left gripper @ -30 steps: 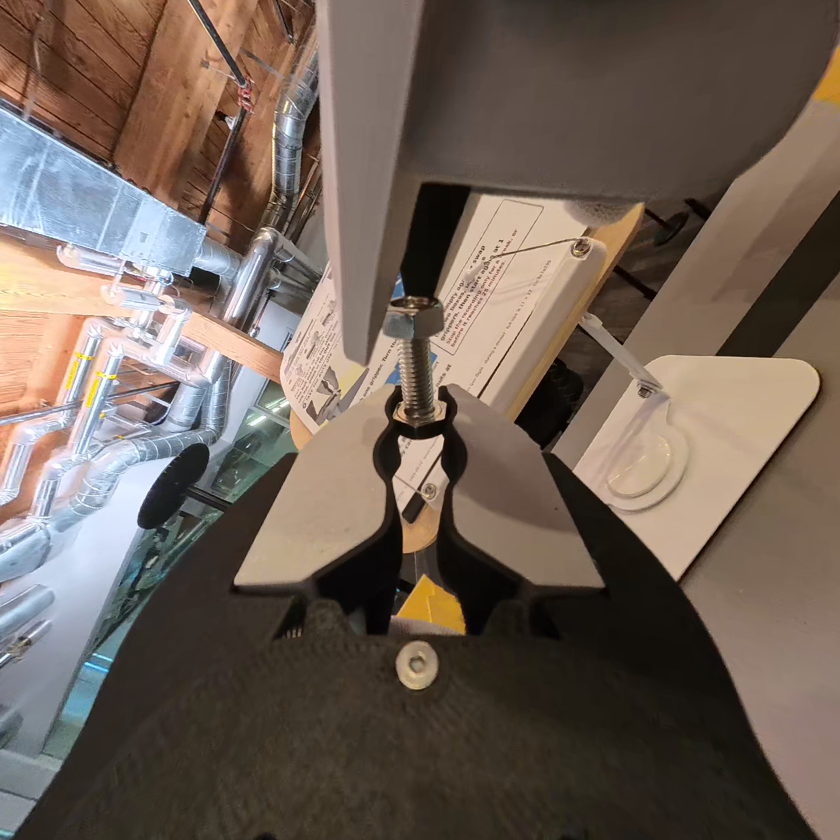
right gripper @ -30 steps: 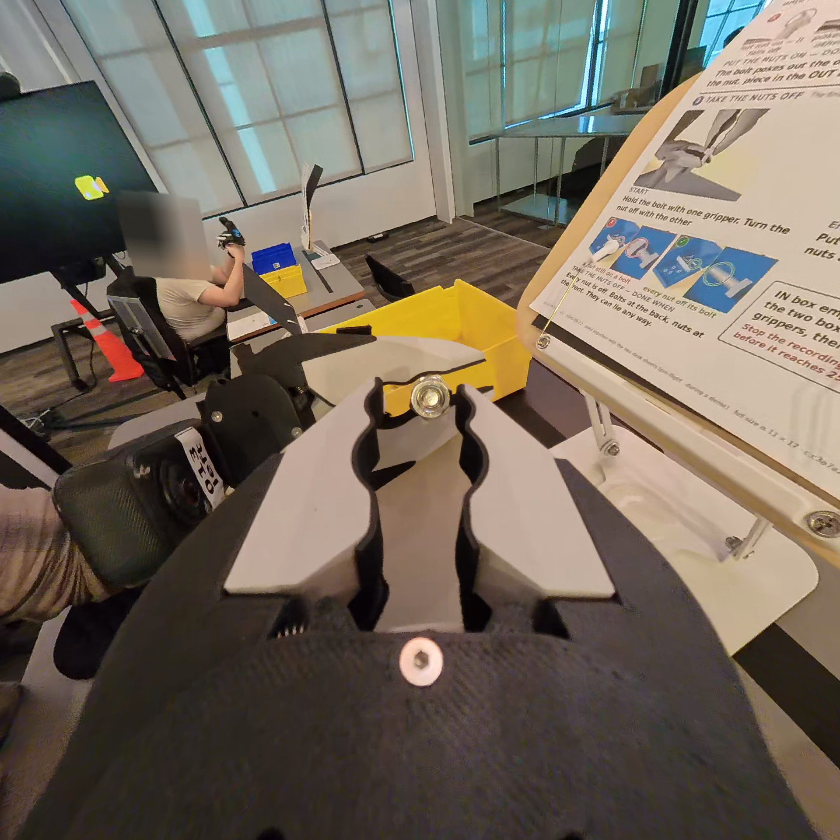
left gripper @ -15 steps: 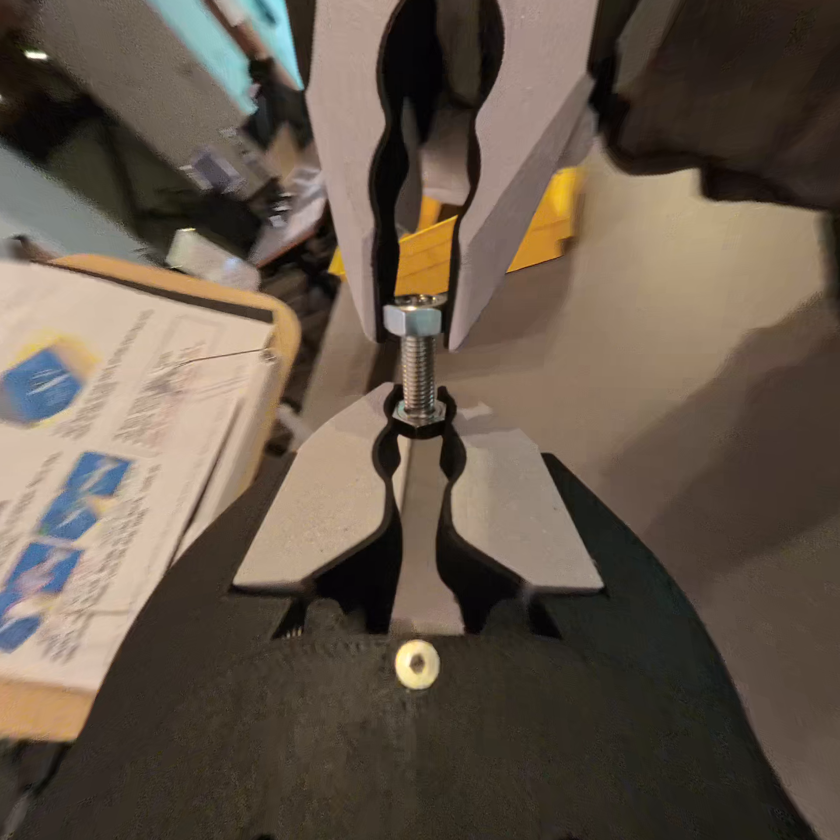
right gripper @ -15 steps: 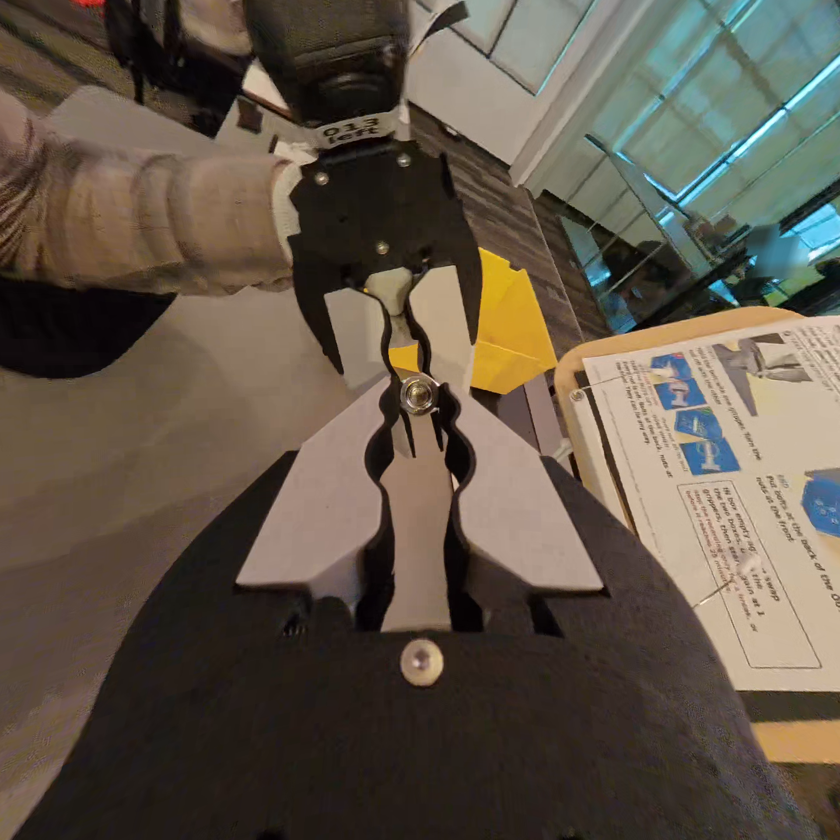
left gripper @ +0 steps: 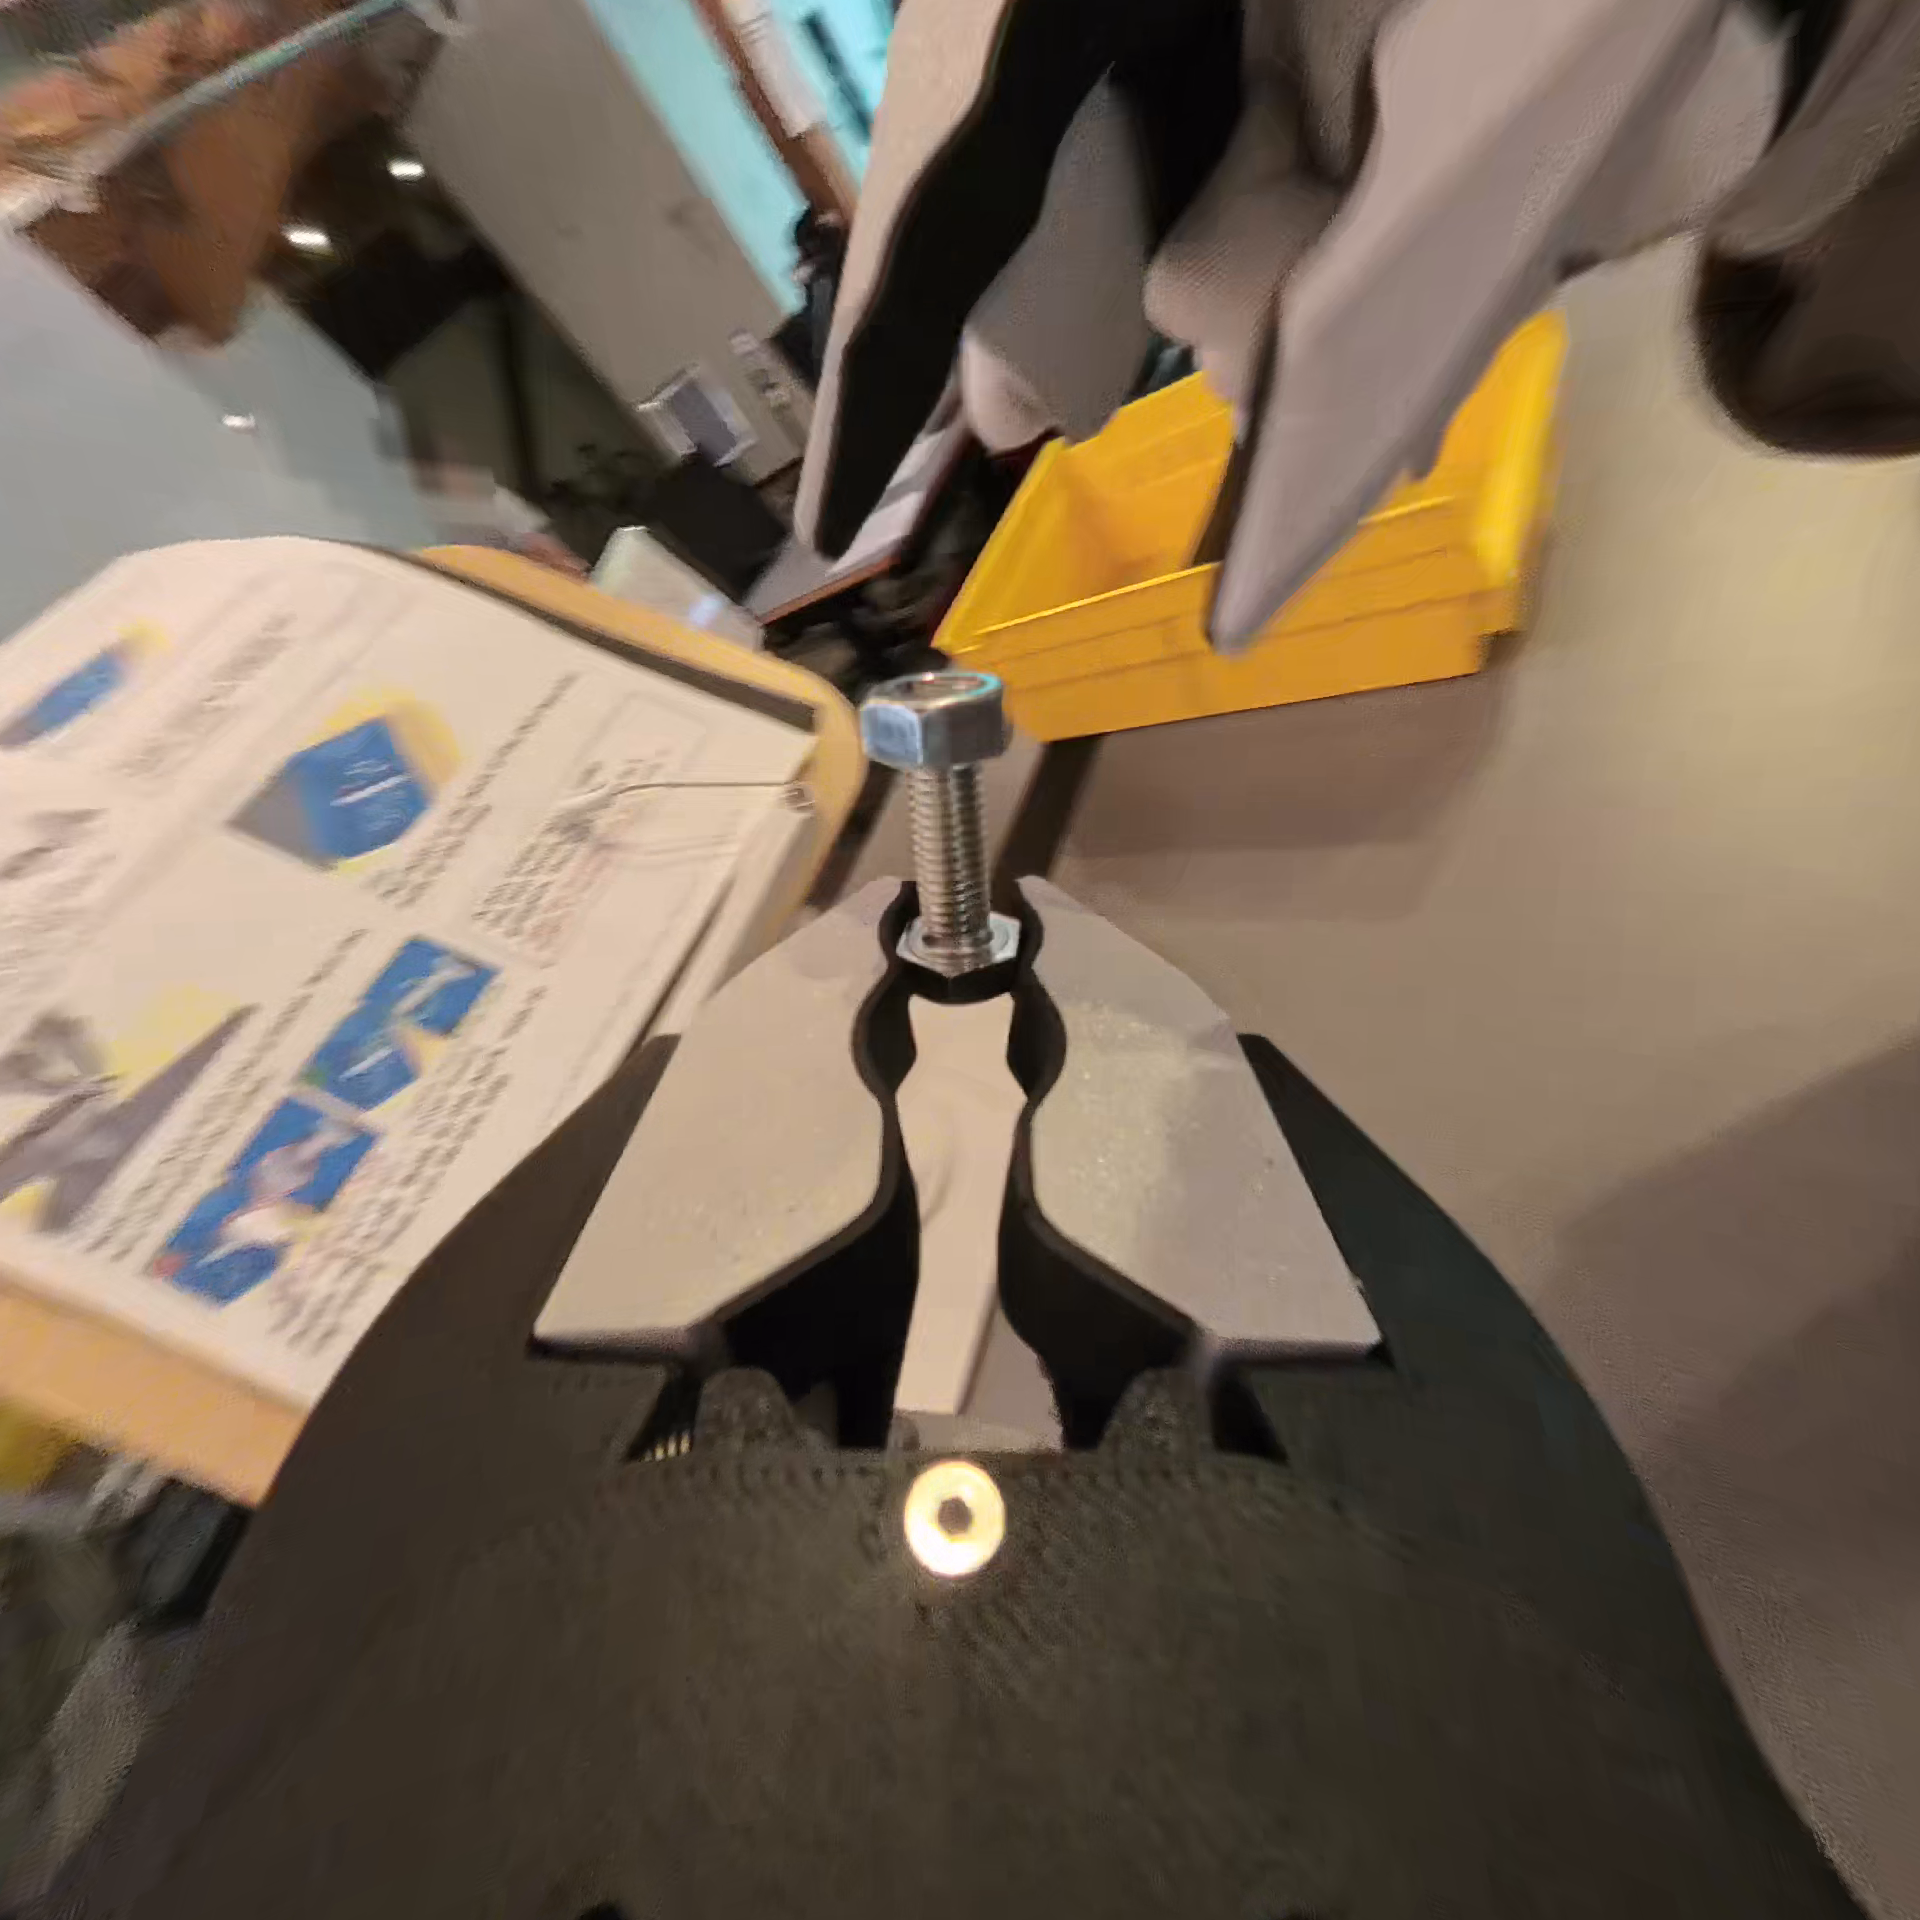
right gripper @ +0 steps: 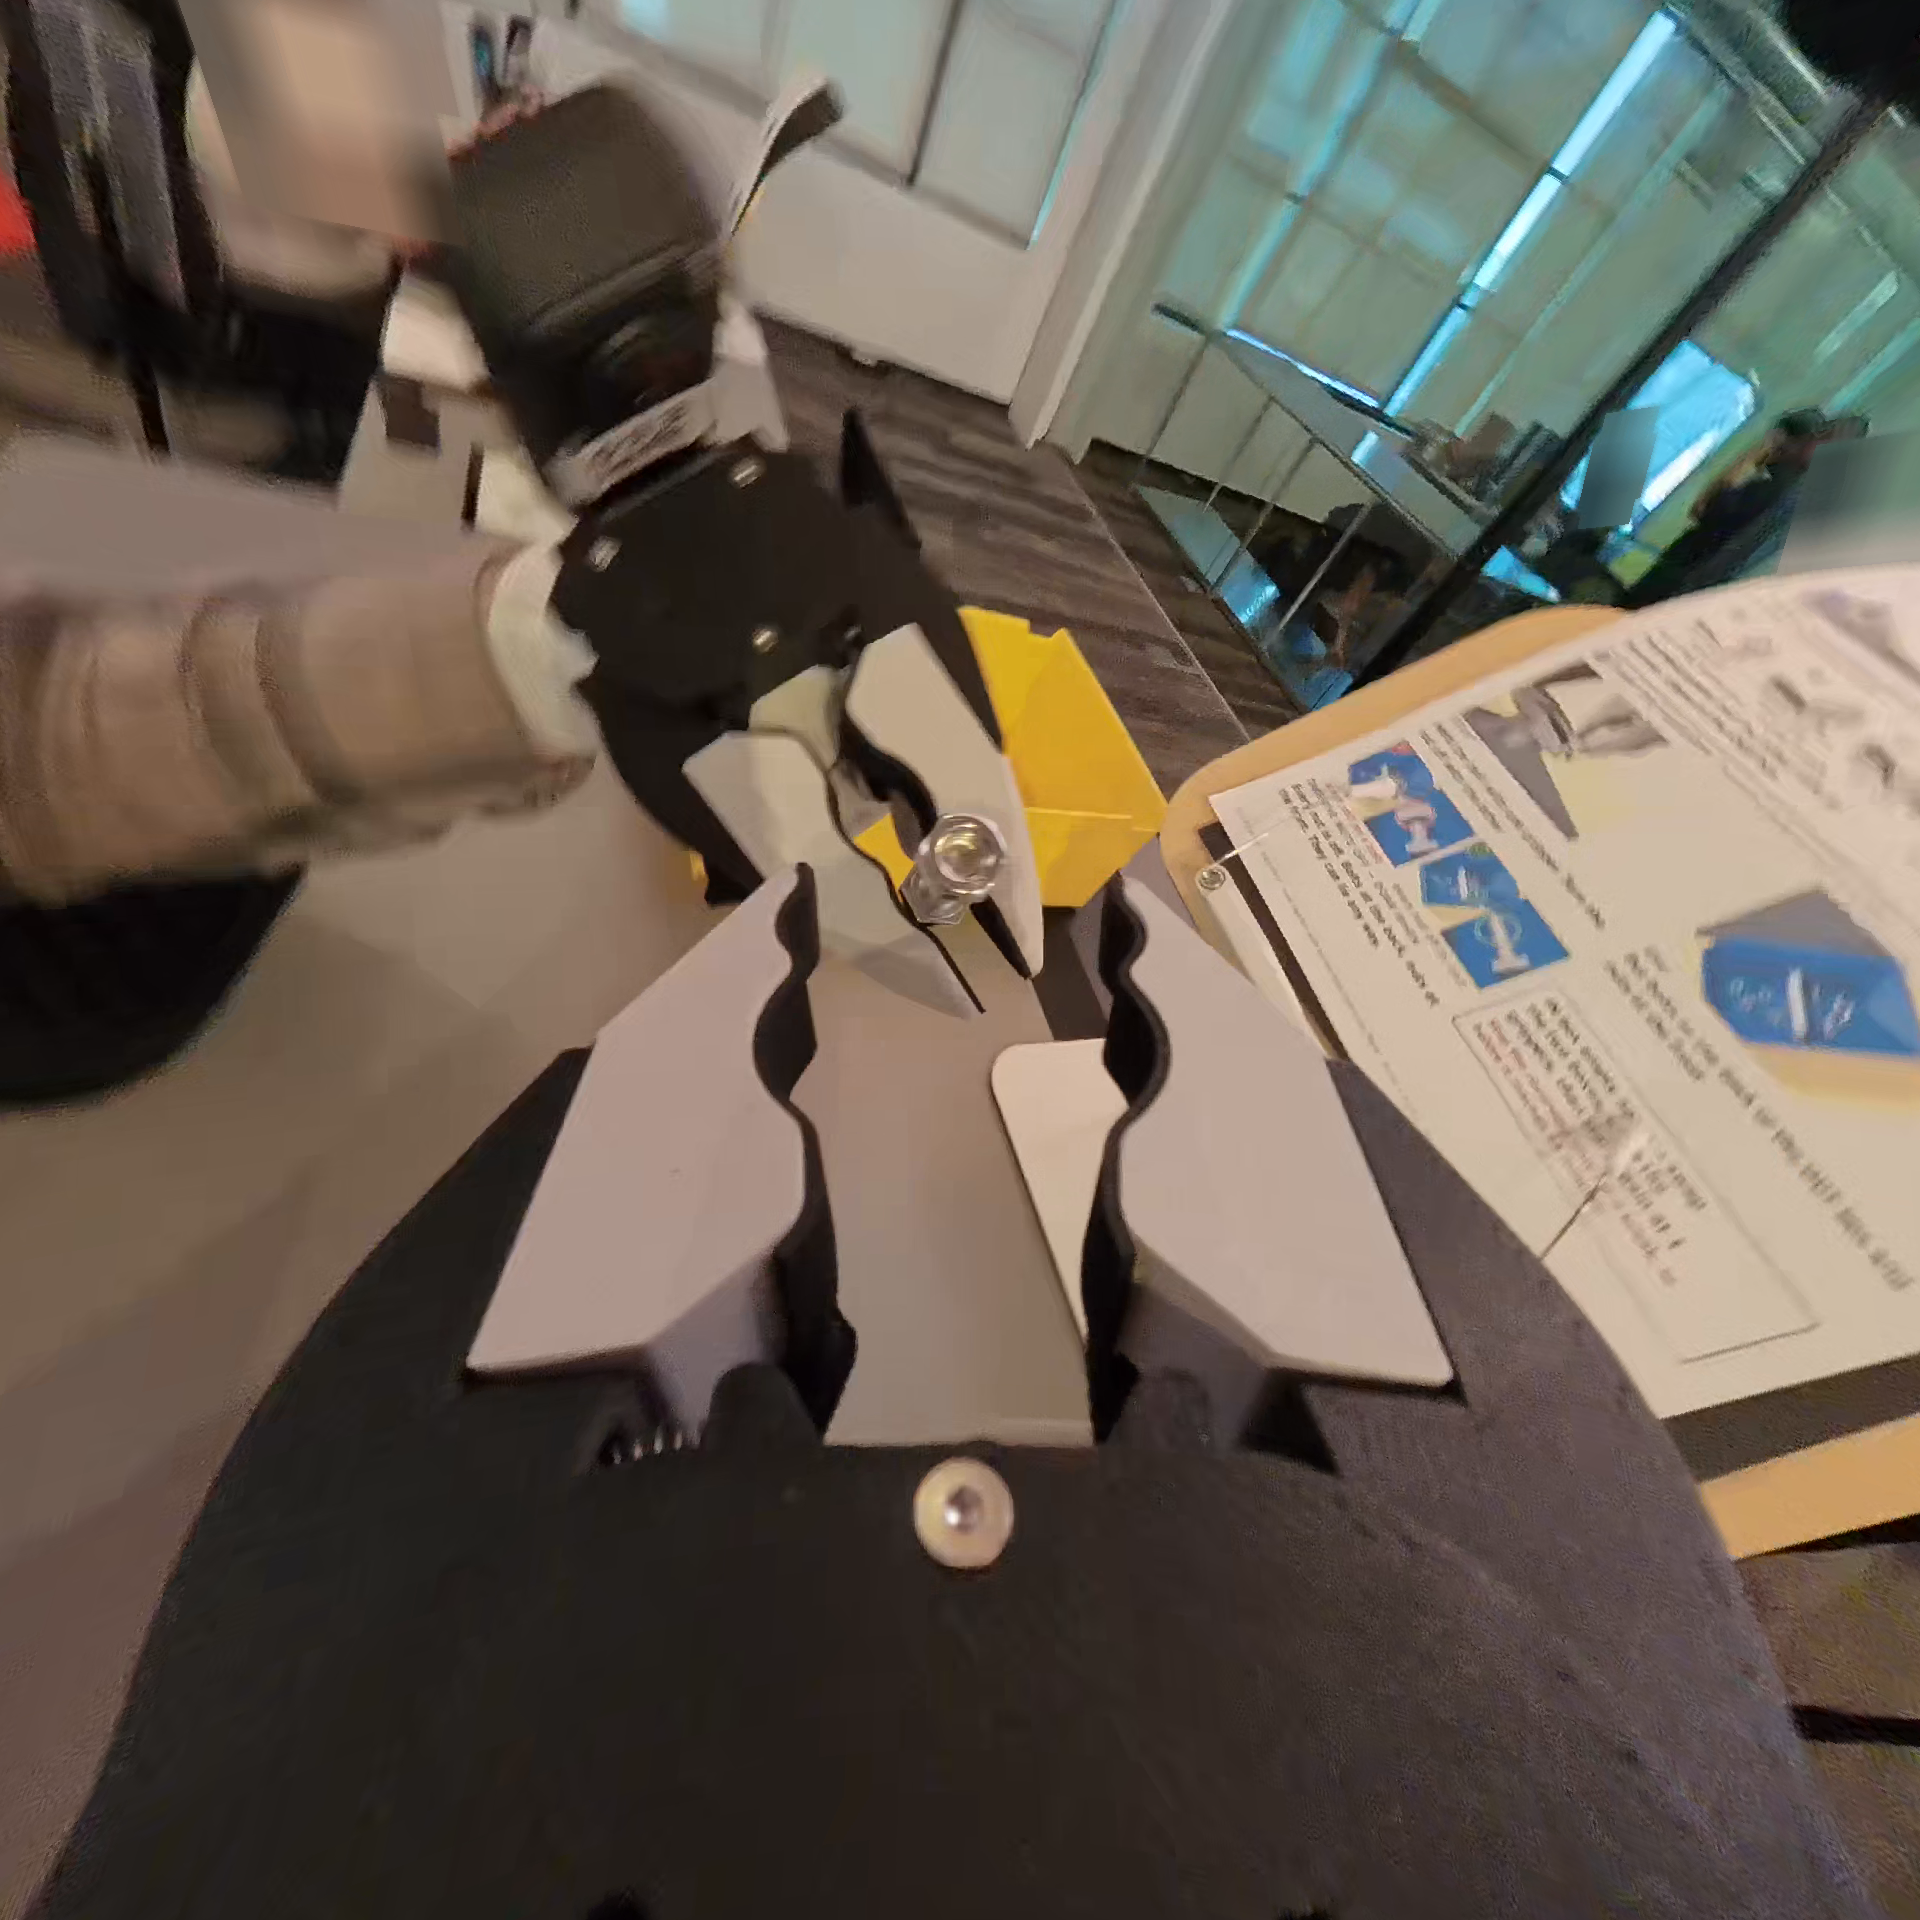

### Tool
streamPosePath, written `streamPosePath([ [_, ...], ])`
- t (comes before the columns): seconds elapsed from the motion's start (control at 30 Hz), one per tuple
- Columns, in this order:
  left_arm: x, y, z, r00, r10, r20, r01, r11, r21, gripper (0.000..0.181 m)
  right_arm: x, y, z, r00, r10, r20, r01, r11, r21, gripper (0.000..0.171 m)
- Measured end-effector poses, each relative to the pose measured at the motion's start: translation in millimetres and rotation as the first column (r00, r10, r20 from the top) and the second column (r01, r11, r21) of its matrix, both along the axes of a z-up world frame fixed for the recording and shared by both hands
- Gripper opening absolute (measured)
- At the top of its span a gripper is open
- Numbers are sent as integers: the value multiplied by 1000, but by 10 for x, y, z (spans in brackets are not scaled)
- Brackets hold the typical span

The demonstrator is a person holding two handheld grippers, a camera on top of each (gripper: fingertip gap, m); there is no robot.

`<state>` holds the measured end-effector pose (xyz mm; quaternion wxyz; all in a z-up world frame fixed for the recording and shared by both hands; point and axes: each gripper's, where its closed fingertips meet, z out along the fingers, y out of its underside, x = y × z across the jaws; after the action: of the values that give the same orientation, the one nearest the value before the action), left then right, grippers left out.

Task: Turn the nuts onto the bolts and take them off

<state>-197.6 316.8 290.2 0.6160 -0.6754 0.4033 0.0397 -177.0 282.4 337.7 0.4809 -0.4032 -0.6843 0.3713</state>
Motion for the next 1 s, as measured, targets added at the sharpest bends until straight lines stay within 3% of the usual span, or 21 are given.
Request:
streamPosePath([
  [0.07,-250,167,131,979,203,-37,-196,972,126,14,-64,127,83,999,-33,-36,28,989,-146,47],
  [0.17,-498,291,220,907,412,-91,-374,885,276,14,-205,263,4,998,-61,-22,53,961,-270,48],
  [0.3,-634,371,164,807,551,-212,-440,800,408,15,-396,335,-81,995,-92,-26,75,920,-386,50],
  [0.5,-634,395,135,772,580,-259,-429,777,461,14,-503,359,-166,994,-111,-21,94,917,-387,42],
  [0.7,-621,403,104,756,584,-296,-418,778,470,15,-528,402,-158,990,-137,-44,110,914,-391,16],
  [0.83,-535,382,67,800,520,-300,-387,828,405,14,-470,376,-164,993,-116,-39,99,948,-304,15],
  [1.0,-228,212,-152,950,207,-233,-188,977,104,15,-307,177,-256,999,-25,20,24,999,24,15],
])
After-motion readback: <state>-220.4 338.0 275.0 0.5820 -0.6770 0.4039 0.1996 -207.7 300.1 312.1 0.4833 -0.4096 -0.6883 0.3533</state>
